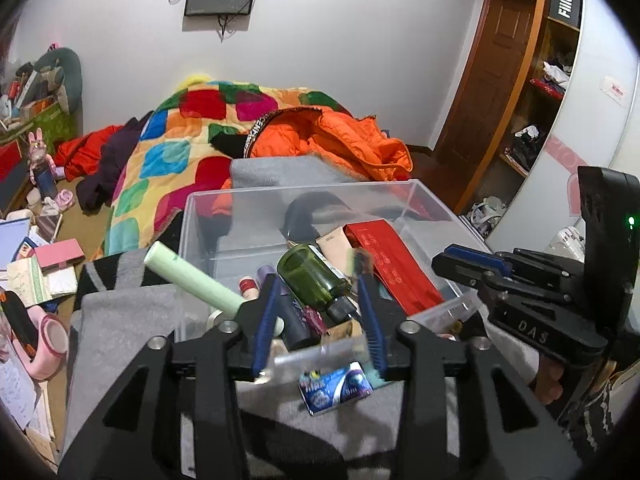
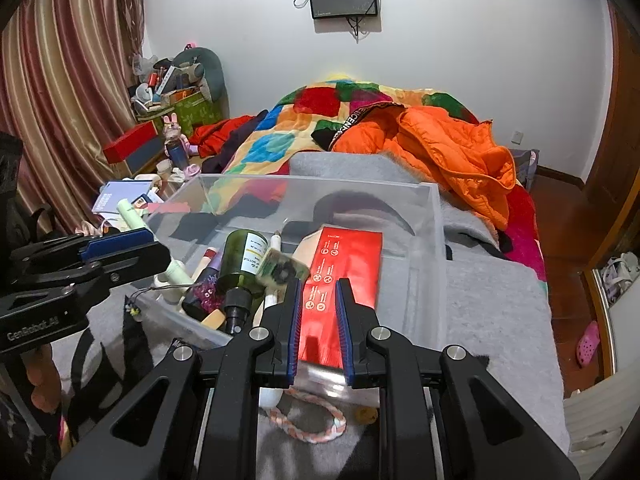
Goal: Organize objects
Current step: 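Drop pink clip and yellow box into the clear box, open both tools, then grasp the blue Max razor box with left tool while right tool grasps rope bracelet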
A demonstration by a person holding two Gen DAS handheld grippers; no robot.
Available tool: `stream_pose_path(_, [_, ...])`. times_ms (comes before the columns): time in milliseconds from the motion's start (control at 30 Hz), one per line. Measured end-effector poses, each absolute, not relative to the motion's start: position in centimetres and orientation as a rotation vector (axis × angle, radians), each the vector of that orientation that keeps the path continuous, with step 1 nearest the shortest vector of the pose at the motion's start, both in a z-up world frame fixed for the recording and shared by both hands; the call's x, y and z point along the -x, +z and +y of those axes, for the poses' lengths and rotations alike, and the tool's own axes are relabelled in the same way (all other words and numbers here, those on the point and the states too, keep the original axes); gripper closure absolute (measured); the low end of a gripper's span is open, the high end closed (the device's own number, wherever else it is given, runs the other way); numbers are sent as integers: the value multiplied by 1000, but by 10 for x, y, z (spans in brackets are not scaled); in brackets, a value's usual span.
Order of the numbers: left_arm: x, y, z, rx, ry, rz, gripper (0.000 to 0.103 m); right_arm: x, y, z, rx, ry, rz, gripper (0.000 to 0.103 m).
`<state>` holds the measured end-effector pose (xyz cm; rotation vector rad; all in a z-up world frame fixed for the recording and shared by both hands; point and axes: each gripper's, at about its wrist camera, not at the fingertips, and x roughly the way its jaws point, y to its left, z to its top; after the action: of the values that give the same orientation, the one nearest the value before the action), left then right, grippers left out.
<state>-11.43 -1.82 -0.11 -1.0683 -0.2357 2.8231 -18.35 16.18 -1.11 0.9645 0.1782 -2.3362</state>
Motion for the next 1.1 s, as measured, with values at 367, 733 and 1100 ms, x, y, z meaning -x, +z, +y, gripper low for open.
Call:
stream_pose_path(367, [69,-14,1,1088,2840,-102,36,144,6,192,-888,-2393,199,66])
stream_pose_path(733, [89,-71,7,1381,2695,-158,34,128,-41,214,-1051,-2391,220,64])
stream_pose_path(1100, [109,-68,9,1397,2687,-199,25,149,-69,210,-1187,-2303,68,64])
